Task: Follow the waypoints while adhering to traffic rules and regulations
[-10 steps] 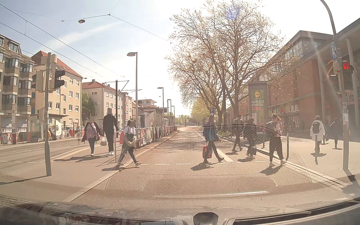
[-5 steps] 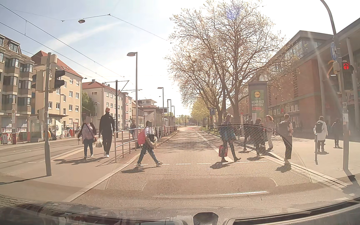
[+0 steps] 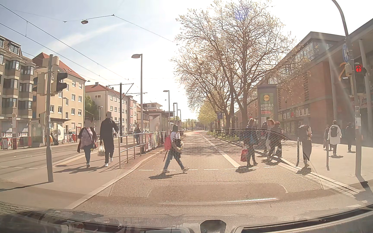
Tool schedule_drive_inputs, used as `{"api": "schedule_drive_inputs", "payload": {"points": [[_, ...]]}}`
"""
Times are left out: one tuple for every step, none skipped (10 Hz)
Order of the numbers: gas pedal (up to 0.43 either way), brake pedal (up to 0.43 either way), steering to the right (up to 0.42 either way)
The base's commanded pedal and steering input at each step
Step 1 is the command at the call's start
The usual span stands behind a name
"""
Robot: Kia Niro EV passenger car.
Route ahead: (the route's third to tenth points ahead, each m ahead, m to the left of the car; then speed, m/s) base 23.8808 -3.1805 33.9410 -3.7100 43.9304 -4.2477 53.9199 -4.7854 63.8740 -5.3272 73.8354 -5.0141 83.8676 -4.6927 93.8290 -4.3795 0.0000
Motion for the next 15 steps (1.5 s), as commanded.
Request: {"api": "schedule_drive_inputs", "payload": {"points": [[0.000, 0.195, -0.006], [0.000, 0.195, -0.006], [0.000, 0.195, -0.006], [0.000, 0.195, -0.006], [0.000, 0.195, -0.006], [0.000, 0.195, -0.006], [0.000, 0.195, -0.006], [0.000, 0.195, -0.006], [0.000, 0.195, -0.006], [0.000, 0.195, -0.006], [0.000, 0.189, -0.006], [0.000, 0.195, -0.006], [0.000, 0.195, -0.006], [0.000, 0.195, -0.006], [0.000, 0.195, -0.006]]}}
